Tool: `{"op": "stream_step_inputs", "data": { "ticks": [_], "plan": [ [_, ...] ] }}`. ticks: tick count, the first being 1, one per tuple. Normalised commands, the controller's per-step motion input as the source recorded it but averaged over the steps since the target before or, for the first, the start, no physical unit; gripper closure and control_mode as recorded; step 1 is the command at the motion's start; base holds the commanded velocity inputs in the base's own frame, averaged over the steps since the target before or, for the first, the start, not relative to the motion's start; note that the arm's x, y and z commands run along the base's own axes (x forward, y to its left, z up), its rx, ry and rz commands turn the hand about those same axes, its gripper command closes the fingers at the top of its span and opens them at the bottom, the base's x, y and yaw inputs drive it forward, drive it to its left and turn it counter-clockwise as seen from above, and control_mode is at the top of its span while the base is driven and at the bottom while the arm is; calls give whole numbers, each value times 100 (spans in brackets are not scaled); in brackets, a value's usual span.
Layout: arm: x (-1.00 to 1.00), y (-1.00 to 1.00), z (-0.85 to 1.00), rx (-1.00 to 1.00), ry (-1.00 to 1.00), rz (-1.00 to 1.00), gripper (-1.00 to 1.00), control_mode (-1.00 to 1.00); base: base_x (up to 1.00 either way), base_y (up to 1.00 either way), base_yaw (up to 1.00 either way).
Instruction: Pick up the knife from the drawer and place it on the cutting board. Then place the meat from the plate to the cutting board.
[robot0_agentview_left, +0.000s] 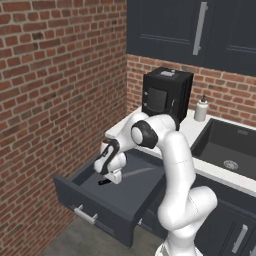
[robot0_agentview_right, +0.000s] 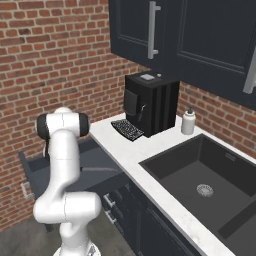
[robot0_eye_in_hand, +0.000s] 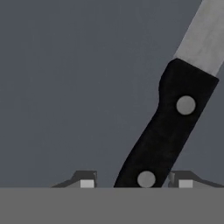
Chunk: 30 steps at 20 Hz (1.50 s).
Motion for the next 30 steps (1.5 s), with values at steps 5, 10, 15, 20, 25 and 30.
{"op": "stream_step_inputs", "data": {
  "ticks": [5, 10, 15, 20, 25, 30],
  "plan": [
    [-39, 20, -49, 0, 0, 0, 100, -100, 0, 0, 0],
    [-33, 8, -17, 0, 0, 0, 100, -100, 0, 0, 0],
    [-27, 0, 32, 0, -1, 0, 100, -100, 0, 0, 0],
    [-28, 0, 90, 0, 0, 1, 100, -100, 0, 0, 0],
    [-22, 0, 100, -1, 0, 9, 100, -100, 0, 0, 0],
    [-29, 0, 100, -4, 0, 19, 100, -100, 0, 0, 0]
  ]
}}
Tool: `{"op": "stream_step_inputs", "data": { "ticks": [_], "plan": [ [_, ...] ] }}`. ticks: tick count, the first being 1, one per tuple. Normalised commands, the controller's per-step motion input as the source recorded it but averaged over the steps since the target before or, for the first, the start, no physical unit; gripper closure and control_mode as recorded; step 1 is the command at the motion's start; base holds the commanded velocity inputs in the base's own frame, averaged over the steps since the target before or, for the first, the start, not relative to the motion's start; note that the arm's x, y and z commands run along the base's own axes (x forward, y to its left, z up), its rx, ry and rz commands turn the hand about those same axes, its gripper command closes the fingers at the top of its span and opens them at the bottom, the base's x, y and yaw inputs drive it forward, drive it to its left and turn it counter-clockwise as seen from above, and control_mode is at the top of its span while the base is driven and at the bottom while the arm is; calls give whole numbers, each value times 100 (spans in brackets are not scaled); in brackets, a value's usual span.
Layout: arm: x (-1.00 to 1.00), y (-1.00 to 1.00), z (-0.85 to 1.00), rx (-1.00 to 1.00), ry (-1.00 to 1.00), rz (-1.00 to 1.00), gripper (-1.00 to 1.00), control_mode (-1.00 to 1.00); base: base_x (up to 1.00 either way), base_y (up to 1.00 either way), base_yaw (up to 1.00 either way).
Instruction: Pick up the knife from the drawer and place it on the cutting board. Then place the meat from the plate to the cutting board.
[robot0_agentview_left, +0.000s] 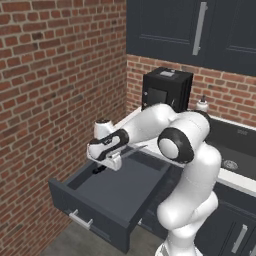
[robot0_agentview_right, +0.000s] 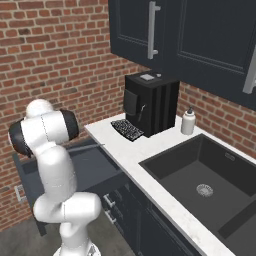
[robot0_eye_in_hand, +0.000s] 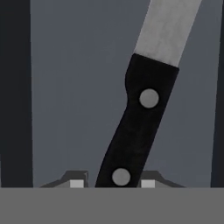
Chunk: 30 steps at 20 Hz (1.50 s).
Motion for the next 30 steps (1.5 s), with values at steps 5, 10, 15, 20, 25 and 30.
{"op": "stream_step_inputs", "data": {
  "ticks": [5, 10, 15, 20, 25, 30],
  "plan": [
    [-38, -11, 100, 0, -1, 13, 100, -100, 0, 0, 0],
    [-43, -51, 100, -1, -5, 13, 100, -100, 0, 0, 0],
    [-38, -84, 89, 0, -6, 18, 100, -100, 0, 0, 0],
    [-24, -98, 50, 4, -1, 28, 100, -100, 0, 0, 0],
    [-10, -100, 27, 4, 0, 34, 100, -100, 0, 0, 0],
    [-1, -94, 3, -1, 0, 31, 100, -100, 0, 0, 0]
  ]
}}
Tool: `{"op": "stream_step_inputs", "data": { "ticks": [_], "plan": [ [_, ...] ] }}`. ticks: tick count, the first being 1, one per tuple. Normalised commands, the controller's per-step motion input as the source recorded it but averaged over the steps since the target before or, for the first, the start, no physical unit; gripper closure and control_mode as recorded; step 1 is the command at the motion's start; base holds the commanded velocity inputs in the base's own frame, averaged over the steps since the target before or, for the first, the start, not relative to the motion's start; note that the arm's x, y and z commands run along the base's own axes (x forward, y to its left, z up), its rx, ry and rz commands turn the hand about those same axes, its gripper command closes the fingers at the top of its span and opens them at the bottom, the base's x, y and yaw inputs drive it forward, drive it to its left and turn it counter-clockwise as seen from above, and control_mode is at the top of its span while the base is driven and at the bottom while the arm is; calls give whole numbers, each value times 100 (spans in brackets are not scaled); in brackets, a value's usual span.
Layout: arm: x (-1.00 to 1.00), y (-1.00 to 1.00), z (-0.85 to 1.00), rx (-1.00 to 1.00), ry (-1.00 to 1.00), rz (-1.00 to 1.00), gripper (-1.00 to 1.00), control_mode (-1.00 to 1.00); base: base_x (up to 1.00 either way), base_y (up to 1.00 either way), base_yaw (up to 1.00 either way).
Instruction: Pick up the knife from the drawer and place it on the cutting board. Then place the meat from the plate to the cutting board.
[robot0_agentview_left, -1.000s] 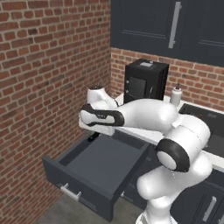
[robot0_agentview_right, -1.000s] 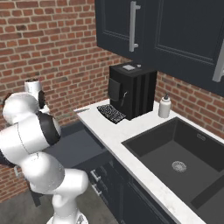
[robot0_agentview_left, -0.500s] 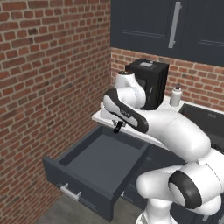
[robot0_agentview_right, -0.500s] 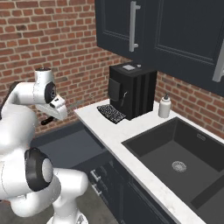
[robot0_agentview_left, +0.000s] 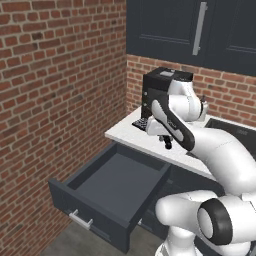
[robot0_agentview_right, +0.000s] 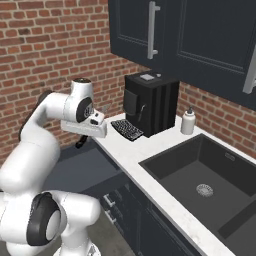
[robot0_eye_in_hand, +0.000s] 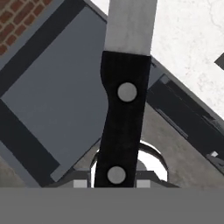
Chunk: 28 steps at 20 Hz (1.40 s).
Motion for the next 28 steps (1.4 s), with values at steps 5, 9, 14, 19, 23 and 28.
{"op": "stream_step_inputs", "data": {
  "ticks": [5, 9, 14, 19, 23, 28],
  "plan": [
    [4, -49, 0, -4, 0, 15, 100, -100, 0, 0, 0],
    [0, -15, 0, 0, 0, 3, 100, -100, 0, 0, 0],
    [-2, 0, 0, 0, 0, 0, 100, -100, 0, 0, 0],
    [-6, 0, -1, 0, 0, 0, 100, 100, -35, 0, -4],
    [0, 0, 0, 0, 0, 0, 100, 100, -95, 0, -20],
    [0, 0, 0, 0, 0, 0, 100, 100, -83, 0, -36]
  ]
}}
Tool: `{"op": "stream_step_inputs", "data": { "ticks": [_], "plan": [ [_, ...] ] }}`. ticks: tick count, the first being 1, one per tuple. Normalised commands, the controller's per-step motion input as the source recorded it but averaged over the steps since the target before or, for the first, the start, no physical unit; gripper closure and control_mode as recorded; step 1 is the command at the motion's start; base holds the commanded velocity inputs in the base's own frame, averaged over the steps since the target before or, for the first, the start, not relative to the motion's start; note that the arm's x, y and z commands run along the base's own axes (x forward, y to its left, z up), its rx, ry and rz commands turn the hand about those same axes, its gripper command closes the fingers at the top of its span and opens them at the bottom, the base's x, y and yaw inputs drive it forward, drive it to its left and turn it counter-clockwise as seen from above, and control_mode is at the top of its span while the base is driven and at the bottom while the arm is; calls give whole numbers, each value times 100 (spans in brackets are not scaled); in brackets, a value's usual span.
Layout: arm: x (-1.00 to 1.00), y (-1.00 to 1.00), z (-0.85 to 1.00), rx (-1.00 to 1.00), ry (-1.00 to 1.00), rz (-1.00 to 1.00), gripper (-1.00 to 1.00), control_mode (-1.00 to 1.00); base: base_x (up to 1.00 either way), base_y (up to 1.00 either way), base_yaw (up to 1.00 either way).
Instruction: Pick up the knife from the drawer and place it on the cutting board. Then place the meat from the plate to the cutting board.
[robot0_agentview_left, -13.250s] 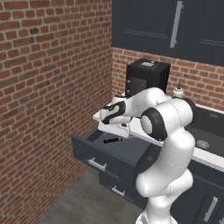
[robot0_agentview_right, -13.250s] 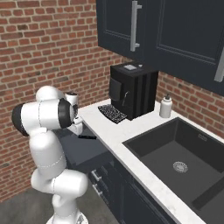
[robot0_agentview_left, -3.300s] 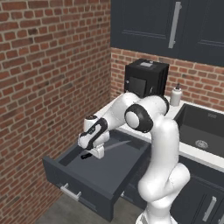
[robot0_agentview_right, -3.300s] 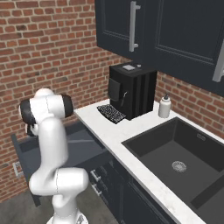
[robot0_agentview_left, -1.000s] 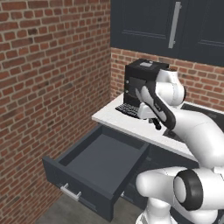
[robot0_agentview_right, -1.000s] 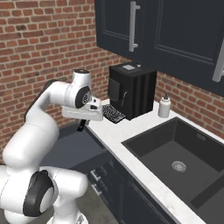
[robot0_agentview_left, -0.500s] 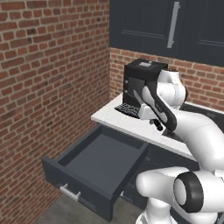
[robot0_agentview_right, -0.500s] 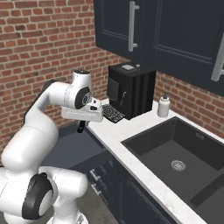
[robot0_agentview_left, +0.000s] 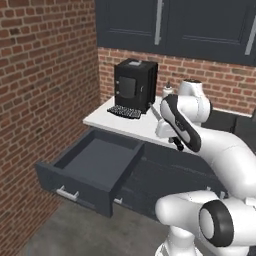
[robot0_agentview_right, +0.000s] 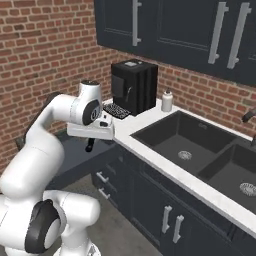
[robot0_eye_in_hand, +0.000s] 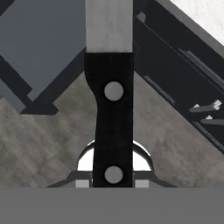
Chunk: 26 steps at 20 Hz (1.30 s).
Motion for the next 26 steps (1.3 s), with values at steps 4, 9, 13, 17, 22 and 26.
{"op": "stream_step_inputs", "data": {
  "ticks": [4, 9, 13, 17, 22, 26],
  "plan": [
    [0, 0, 0, 0, 0, 0, 100, 100, -19, -18, -40],
    [0, 0, 0, 0, 0, 0, 100, 100, -2, -44, -40],
    [0, 0, 0, 0, 0, 0, 100, 100, -2, -64, -36],
    [0, 0, 0, 0, 0, 0, 100, 100, 0, -76, -37],
    [0, 0, 0, 0, 0, 0, 100, 100, 0, -85, -31],
    [0, 0, 0, 0, 0, 0, 100, 100, 0, -87, -23]
  ]
}}
